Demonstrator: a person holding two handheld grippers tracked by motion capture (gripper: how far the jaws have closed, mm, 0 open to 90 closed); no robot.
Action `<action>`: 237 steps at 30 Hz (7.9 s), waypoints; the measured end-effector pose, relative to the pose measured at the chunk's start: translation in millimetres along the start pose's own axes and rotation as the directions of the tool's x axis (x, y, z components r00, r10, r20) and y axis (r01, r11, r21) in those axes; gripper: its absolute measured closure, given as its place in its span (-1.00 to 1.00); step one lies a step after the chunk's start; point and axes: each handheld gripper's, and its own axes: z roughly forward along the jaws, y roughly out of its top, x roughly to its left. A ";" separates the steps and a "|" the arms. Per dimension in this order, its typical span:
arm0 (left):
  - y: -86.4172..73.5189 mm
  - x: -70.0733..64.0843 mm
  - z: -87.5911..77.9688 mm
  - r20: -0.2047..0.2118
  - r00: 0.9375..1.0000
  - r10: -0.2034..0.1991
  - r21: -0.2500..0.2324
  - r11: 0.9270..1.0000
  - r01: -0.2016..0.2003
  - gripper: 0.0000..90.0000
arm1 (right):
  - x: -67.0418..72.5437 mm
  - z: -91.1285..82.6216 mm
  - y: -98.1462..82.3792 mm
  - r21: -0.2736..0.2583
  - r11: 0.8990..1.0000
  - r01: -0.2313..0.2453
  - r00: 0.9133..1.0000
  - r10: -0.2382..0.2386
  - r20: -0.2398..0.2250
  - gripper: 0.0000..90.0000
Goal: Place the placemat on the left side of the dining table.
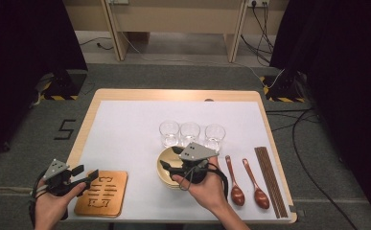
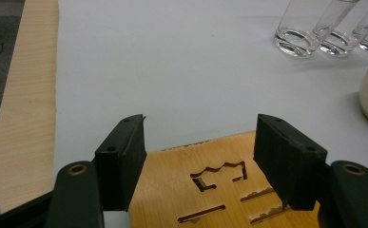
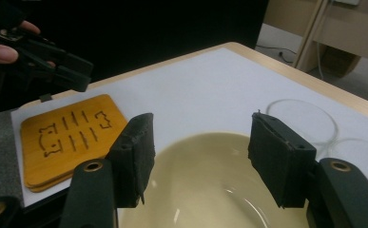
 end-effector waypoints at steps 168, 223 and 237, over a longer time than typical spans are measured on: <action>25.3 -1.9 -35.0 0.182 0.957 -0.225 -0.083 0.967 0.243 0.91 | 106.1 135.1 -25.5 0.107 0.994 0.033 0.932 0.008 -0.361 -0.04; 88.6 -9.6 27.0 0.113 0.990 -0.081 -0.097 0.991 0.092 0.91 | 33.6 35.5 16.8 -0.035 0.999 0.002 0.980 -0.009 -0.198 -0.06; 102.3 -8.2 43.8 0.104 0.992 -0.075 -0.086 0.993 0.084 0.91 | 16.0 16.0 11.2 -0.053 0.998 -0.014 0.989 0.006 -0.149 -0.05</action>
